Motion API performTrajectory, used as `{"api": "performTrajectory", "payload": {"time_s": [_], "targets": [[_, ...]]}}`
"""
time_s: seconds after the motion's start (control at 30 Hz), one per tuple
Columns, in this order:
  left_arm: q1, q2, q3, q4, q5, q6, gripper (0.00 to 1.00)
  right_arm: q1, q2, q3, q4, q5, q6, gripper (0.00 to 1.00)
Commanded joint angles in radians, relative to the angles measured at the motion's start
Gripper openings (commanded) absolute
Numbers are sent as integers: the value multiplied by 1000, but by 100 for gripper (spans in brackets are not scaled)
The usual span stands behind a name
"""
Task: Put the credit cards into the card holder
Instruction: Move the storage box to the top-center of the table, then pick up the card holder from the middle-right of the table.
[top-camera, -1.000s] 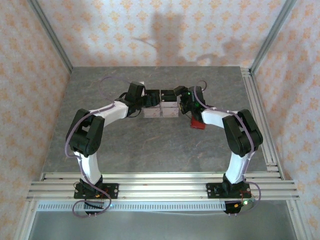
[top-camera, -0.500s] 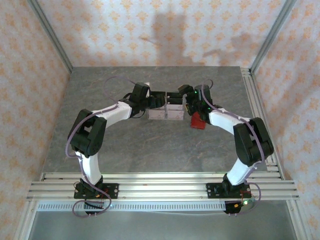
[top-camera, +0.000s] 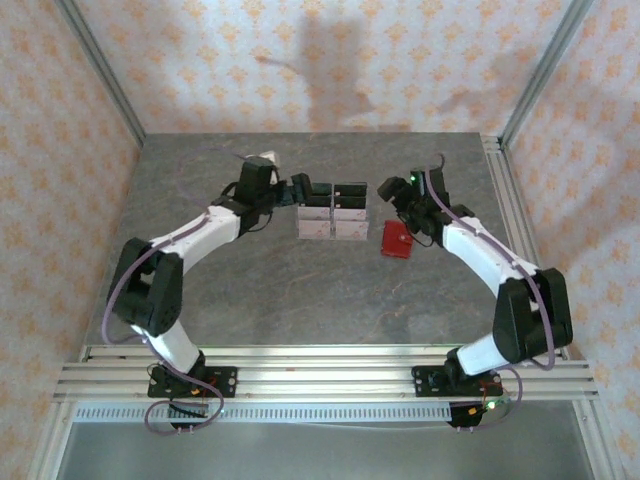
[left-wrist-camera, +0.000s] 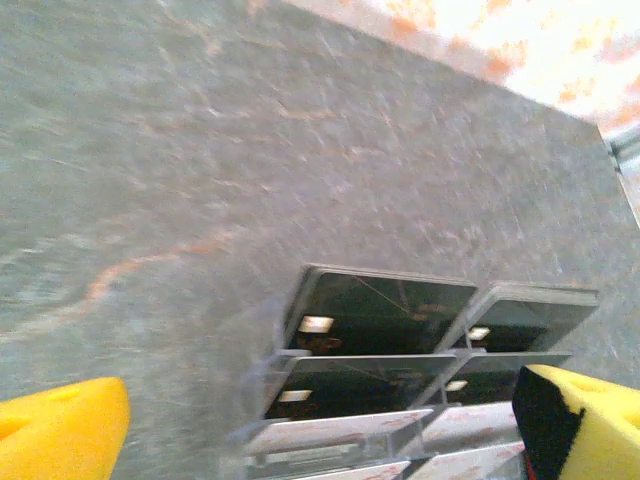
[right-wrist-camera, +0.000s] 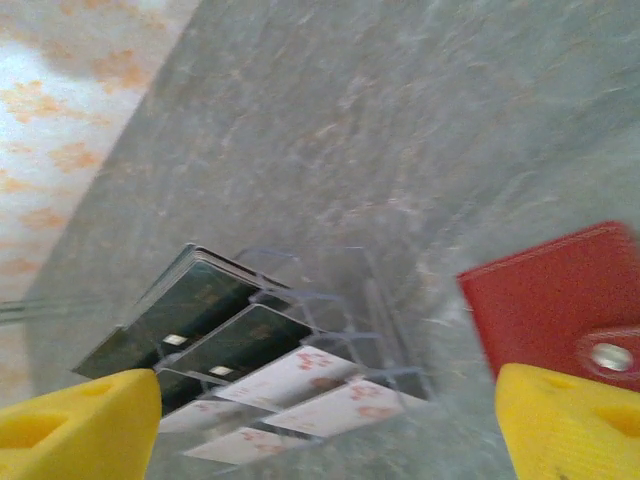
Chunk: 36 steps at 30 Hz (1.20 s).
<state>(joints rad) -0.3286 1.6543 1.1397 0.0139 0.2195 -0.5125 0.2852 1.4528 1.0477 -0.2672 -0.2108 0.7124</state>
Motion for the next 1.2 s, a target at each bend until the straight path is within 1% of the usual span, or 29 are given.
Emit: {"api": "performTrajectory", "payload": {"time_s": [0.0, 0.07, 0.13, 0.17, 0.33, 0.37, 0.4, 0.53, 0.7, 0.87, 1.17], "targets": [[34, -105, -48, -26, -84, -15, 100, -1, -22, 71, -327, 192, -264, 74], [36, -158, -71, -63, -119, -15, 100, -1, 2, 95, -406, 237, -324, 60], [36, -199, -87, -106, -145, -16, 100, -1, 44, 117, -460, 253, -361, 49], [36, -215, -93, -125, -149, -41, 100, -1, 70, 129, -479, 249, -370, 47], [33, -258, -115, -185, -137, -71, 100, 0, 179, 164, -486, 237, -375, 47], [33, -264, -123, -186, -129, -76, 100, 1, 201, 176, -488, 238, -375, 46], [31, -270, -130, -185, -122, -79, 100, 2, 223, 189, -488, 236, -376, 42], [26, -276, -153, -172, -106, -86, 100, 18, 303, 234, -497, 228, -385, 37], [22, -266, -165, -161, -91, -88, 100, 42, 365, 271, -503, 246, -389, 37], [18, -253, -166, -154, -85, -90, 100, 46, 407, 291, -504, 250, -395, 44], [4, -243, -156, -154, -85, -92, 100, 44, 465, 308, -502, 264, -413, 44]]}}
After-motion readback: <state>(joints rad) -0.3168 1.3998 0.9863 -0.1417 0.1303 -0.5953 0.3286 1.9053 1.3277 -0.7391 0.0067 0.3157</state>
